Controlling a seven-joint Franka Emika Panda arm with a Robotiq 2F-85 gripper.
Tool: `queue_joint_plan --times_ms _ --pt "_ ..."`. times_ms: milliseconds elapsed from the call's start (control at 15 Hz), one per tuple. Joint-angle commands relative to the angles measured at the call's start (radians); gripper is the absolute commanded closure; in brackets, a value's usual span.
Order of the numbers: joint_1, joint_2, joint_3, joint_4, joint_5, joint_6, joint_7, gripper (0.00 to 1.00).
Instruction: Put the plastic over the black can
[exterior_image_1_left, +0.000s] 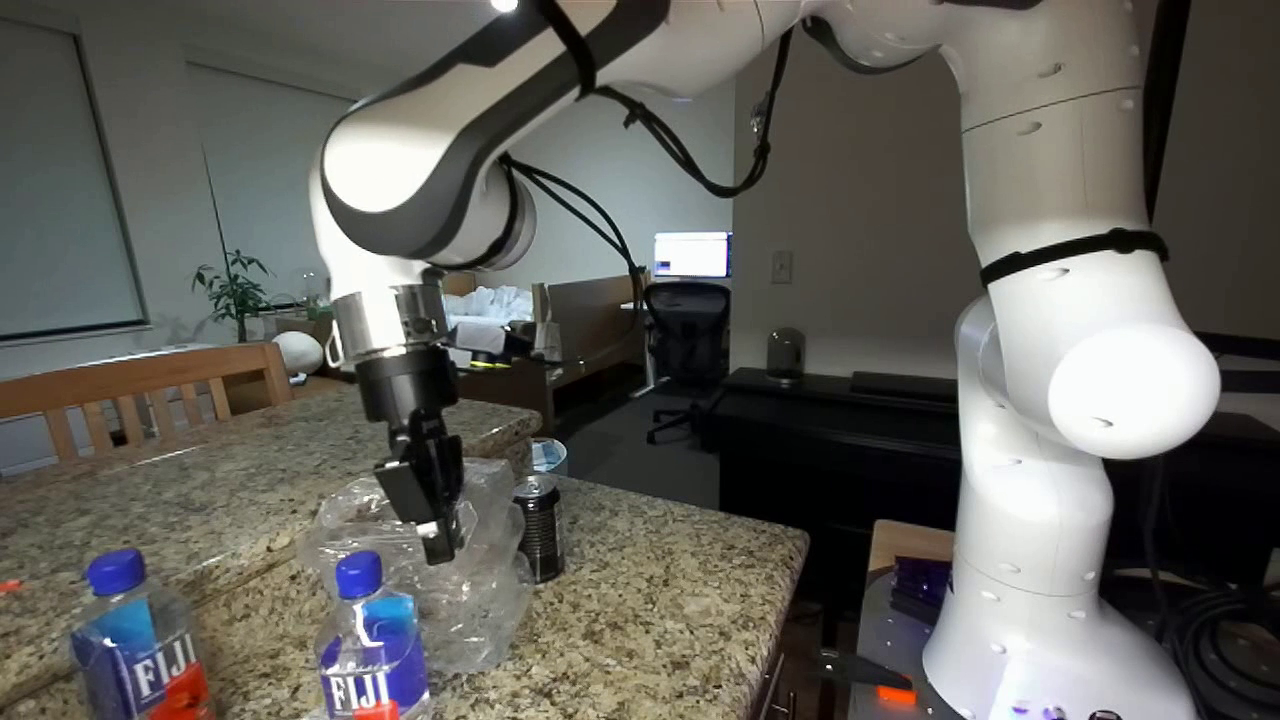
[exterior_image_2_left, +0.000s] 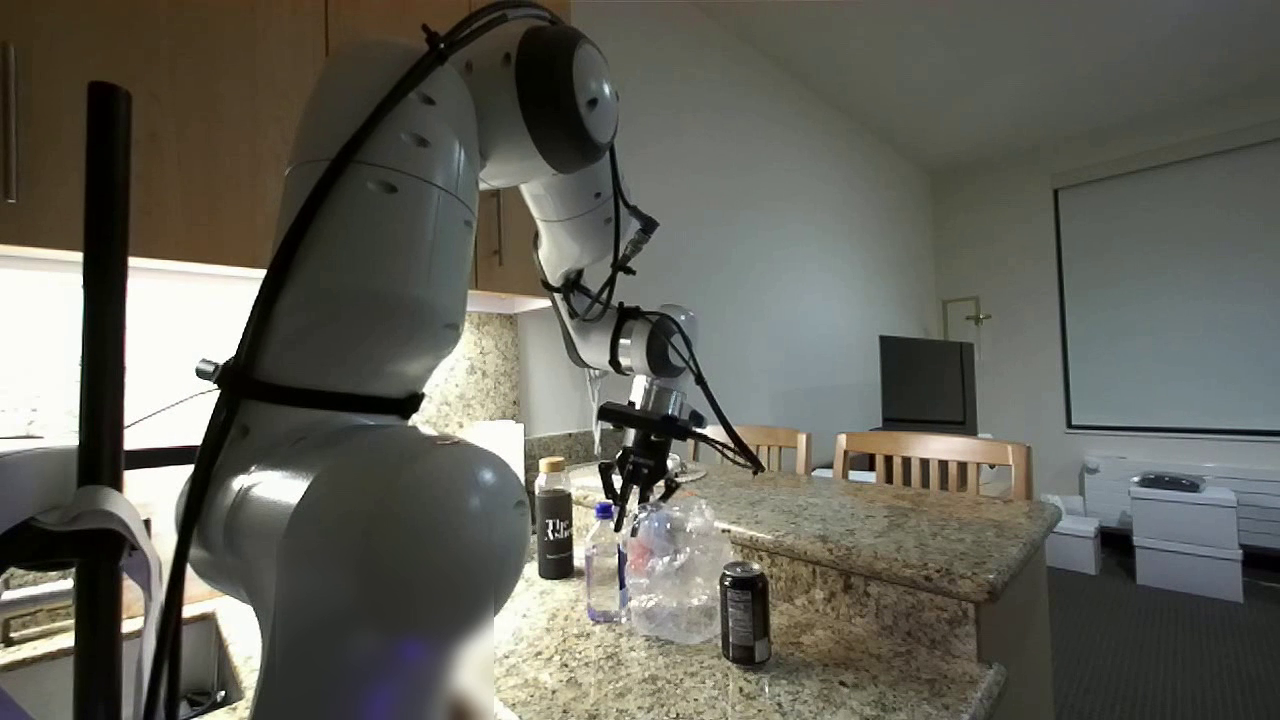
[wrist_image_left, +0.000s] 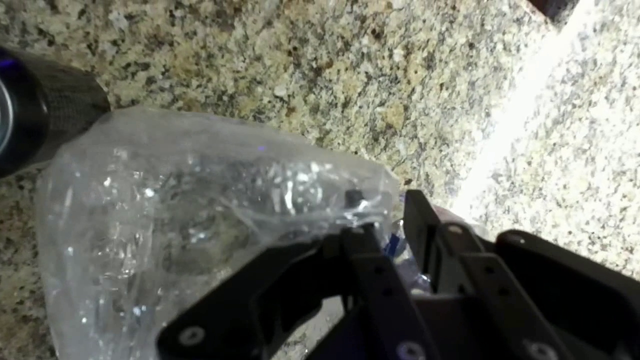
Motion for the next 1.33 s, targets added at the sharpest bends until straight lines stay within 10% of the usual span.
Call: queue_joint_plan --times_ms 0,1267 --pt "-0.012 0.002 0.002 -0.02 0.046 0.008 -0.04 0.91" --pt "-0.099 -0.083 -0.063 0.04 0.3 -0.166 -0.212 0.9"
